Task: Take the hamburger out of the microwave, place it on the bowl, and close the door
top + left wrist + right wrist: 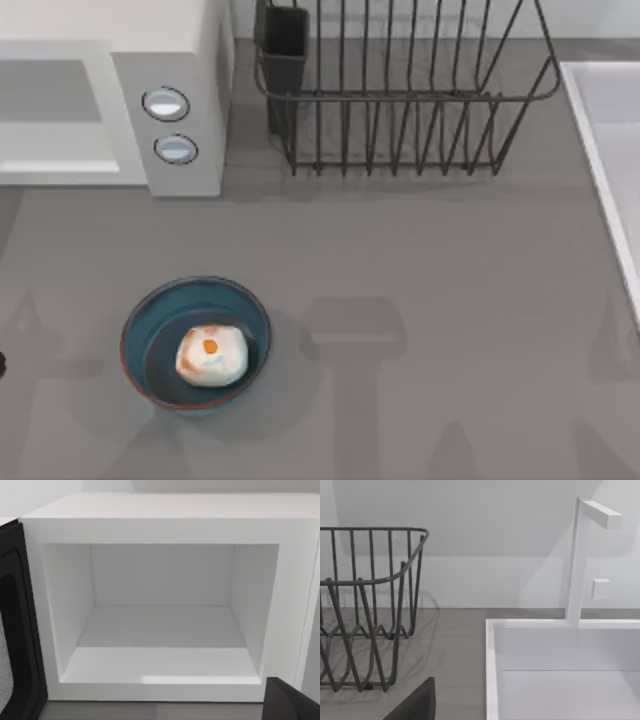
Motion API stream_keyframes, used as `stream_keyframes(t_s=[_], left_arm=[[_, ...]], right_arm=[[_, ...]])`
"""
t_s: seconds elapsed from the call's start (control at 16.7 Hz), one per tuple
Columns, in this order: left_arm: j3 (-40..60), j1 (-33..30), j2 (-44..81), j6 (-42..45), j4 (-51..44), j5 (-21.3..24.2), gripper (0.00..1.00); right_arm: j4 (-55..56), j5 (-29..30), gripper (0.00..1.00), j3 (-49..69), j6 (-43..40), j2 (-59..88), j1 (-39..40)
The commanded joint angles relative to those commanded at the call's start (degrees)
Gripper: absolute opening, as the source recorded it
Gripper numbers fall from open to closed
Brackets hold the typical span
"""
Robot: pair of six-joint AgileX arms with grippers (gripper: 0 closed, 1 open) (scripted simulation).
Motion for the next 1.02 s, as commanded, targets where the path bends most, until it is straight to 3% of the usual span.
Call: stream_keyframes(t_s=[0.42,0.78,1.02], left_arm=[[-1.85,11.24,1.80,-0.03,3.63,11.25,0.00],[0.71,12.01,4.17,0.56,3.17,11.67,0.00],[9.12,16.65,12.73,6.75,-3.30,13.77,0.00]], right_arm=[[0.00,0.00,1.00,0.00,0.00,0.00,0.00],[0.00,0.00,1.00,0.00,0.00,0.00,0.00],[0.00,0.00,1.00,0.00,0.00,0.00,0.00]])
